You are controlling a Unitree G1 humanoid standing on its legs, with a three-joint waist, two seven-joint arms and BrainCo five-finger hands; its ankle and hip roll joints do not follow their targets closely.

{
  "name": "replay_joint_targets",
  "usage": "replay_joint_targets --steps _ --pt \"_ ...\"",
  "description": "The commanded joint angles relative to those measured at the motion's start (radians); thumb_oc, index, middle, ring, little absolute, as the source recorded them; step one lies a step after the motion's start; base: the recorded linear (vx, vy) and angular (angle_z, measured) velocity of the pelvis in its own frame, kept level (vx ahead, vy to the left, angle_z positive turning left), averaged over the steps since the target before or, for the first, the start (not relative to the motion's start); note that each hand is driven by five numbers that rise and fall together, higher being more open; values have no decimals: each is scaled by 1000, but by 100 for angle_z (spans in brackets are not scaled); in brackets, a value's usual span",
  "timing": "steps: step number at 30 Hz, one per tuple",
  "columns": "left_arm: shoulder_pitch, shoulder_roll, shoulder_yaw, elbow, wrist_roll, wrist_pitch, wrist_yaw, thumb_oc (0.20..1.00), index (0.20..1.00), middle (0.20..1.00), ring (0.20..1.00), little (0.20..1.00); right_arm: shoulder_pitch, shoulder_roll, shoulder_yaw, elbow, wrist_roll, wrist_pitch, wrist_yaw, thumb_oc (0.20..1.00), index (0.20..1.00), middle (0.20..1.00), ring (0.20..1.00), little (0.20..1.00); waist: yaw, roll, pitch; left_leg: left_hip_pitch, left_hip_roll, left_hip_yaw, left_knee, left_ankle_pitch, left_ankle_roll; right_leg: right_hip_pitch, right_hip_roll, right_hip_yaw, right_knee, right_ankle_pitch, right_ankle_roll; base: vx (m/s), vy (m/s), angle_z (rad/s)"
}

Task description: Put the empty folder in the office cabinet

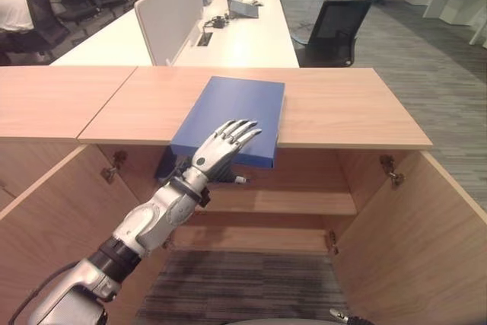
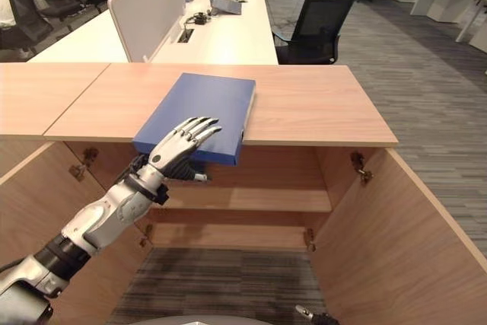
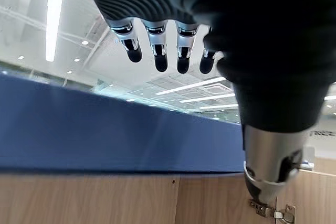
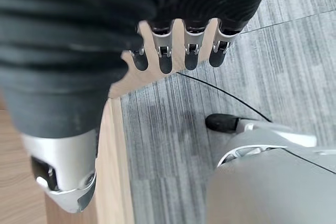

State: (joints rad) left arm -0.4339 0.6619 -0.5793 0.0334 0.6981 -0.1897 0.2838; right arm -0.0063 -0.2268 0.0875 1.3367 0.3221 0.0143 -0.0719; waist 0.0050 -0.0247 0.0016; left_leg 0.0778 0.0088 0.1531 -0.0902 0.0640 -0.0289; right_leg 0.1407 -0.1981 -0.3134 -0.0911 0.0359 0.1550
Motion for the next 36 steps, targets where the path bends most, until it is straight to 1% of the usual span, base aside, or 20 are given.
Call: replay_joint_targets --steps 1,7,9,15,21,24,28,30,34,36 --pt "-136 -6 11 25 69 10 50 1000 1000 1000 1000 1000 -65 2 41 59 -30 3 -15 1000 1000 1000 1000 1000 5 -50 6 1 35 -2 3 -125 -28 0 -88 -18 4 51 90 0 0 0" --pt "-170 -5 -7 73 136 35 69 1000 1000 1000 1000 1000 -67 0 40 64 -31 5 -16 1000 1000 1000 1000 1000 -2 -46 5 7 34 2 3 -129 -28 2 -89 -15 4 51 92 0 0 0" --pt "-191 -8 -13 112 189 66 95 1000 1000 1000 1000 1000 -67 2 44 65 -33 3 -18 1000 1000 1000 1000 1000 -3 -46 4 8 35 2 3 -129 -28 2 -89 -13 4 51 92 0 0 0" --pt "-217 -11 -43 157 261 90 92 1000 1000 1000 1000 1000 -72 -4 46 71 -39 5 -22 1000 1000 1000 1000 1000 -4 -45 6 6 34 3 3 -128 -26 0 -88 -14 4 54 93 0 0 0" --pt "-179 -4 -33 162 274 90 83 1000 1000 1000 1000 1000 -71 -4 41 72 -40 6 -22 1000 1000 1000 1000 1000 -1 -46 4 8 32 5 3 -130 -25 3 -89 -14 4 54 92 0 0 0" --pt "-138 -10 -9 185 275 107 83 1000 1000 1000 1000 1000 -67 -2 38 69 -42 6 -21 1000 1000 1000 1000 1000 1 -48 6 11 32 6 3 -131 -25 5 -90 -13 4 56 91 0 0 0" --pt "-124 -17 4 207 288 124 92 1000 1000 1000 1000 1000 -65 -1 38 68 -40 4 -21 1000 1000 1000 1000 1000 1 -49 5 13 33 7 3 -132 -25 5 -90 -12 4 57 91 0 0 0" --pt "-140 -30 -9 263 315 152 107 1000 1000 1000 1000 1000 -67 0 42 68 -38 3 -22 1000 1000 1000 1000 1000 -3 -50 5 15 33 10 3 -131 -24 4 -89 -11 4 56 91 4 -1 -3" --pt "-165 -45 -32 324 345 177 122 1000 1000 1000 1000 1000 -68 0 46 67 -38 2 -25 1000 1000 1000 1000 1000 -6 -50 5 16 34 12 3 -131 -23 2 -89 -8 4 56 90 5 -1 -4" --pt "-181 -58 -45 386 378 212 135 1000 1000 1000 1000 1000 -70 2 52 68 -36 -1 -29 1000 1000 1000 1000 1000 -9 -51 5 17 34 13 3 -133 -23 2 -88 -5 4 57 90 1 -5 -9"
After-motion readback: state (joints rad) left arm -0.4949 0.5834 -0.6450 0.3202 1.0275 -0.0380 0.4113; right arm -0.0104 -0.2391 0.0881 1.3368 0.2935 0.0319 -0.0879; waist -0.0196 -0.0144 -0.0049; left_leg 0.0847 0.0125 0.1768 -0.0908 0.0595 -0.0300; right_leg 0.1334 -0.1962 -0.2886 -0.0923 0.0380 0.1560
